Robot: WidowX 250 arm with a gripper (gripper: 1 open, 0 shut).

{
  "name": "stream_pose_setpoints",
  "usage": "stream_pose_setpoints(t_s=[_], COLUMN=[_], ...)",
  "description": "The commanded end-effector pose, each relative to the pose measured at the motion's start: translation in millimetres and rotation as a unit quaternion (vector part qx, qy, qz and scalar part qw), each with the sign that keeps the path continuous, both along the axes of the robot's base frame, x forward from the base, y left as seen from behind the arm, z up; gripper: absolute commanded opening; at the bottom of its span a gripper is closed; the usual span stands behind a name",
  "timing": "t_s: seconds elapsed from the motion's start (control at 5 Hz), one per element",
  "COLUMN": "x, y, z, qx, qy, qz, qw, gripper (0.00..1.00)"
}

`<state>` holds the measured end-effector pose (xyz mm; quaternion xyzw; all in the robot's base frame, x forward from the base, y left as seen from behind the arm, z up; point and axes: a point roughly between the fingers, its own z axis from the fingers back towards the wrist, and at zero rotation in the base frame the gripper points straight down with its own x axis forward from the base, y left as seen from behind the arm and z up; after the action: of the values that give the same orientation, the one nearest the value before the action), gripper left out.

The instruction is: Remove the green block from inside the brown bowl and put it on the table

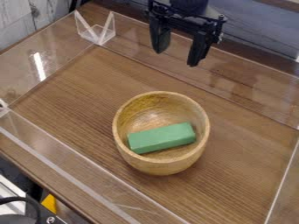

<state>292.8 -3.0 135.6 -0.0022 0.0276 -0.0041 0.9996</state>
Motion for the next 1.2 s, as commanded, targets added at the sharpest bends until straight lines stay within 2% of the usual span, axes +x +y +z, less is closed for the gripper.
stream_pose_setpoints(t_s=[0.0, 0.2, 0.4, 0.6, 0.8, 1.0], x=[-1.5, -23.1, -42.5, -60.0, -67.4, -69.3], y=[2.6, -3.8, -15.4, -18.6, -14.9, -17.4], z=[-3.0, -18.0, -33.4, -45.6, -59.2, -81.8], qx=[-0.006, -0.012, -0.012, -0.009, -0.007, -0.002], qy=[0.013, 0.041, 0.05, 0.051, 0.044, 0.03], qz=[-0.011, -0.066, -0.132, -0.185, -0.209, -0.246], qw=[0.9998, 0.9969, 0.9899, 0.9814, 0.977, 0.9687], gripper=[1.0, 1.0, 1.0, 1.0, 1.0, 1.0])
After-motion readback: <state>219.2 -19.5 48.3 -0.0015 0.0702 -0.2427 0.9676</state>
